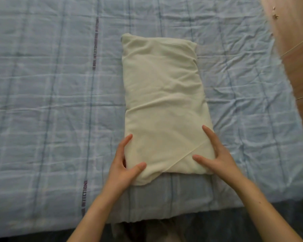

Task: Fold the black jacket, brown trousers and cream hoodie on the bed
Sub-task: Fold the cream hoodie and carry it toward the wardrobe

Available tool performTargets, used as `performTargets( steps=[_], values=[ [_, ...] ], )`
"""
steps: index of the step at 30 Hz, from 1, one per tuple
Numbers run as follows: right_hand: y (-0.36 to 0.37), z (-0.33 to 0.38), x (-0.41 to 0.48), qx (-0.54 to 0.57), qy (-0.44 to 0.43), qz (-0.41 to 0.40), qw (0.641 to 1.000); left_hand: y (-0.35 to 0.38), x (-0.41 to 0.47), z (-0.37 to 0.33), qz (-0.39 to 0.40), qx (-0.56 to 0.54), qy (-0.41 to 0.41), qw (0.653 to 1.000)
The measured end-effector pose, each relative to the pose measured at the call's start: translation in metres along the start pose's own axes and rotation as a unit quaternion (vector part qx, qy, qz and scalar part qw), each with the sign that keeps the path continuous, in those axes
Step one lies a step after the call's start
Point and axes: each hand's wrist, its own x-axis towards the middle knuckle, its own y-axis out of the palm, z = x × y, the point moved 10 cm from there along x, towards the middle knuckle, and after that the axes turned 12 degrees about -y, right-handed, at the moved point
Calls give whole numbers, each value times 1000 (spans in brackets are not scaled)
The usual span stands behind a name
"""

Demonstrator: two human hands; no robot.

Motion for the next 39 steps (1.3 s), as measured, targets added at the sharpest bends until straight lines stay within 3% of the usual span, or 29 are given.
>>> performTargets(
  steps=[4, 10, 17, 23, 29, 35, 39],
  values=[
    [-20, 24, -10, 96, 8, -27, 995, -9, -11, -27, -6, 11, 23, 1000],
    [-72, 93, 11, 110, -34, -126, 985, -33, -18, -103, -47, -32, 70, 996],
    [-119, 150, 84, 138, -100, -188, 967, -49, 10, -209, -97, -69, 134, 984],
    [-125, 148, 172, 147, -114, -226, 956, -52, 82, -268, -149, -77, 166, 972],
    [-108, 121, 263, 100, -75, -200, 972, -53, 174, -265, -188, -59, 94, 976],
    [-71, 111, 316, 22, -43, -164, 985, -57, 224, -231, -166, -90, 5, 982],
    [-77, 107, 324, 61, -51, -143, 986, -61, 236, -233, -129, -163, -7, 978]
  ],
)
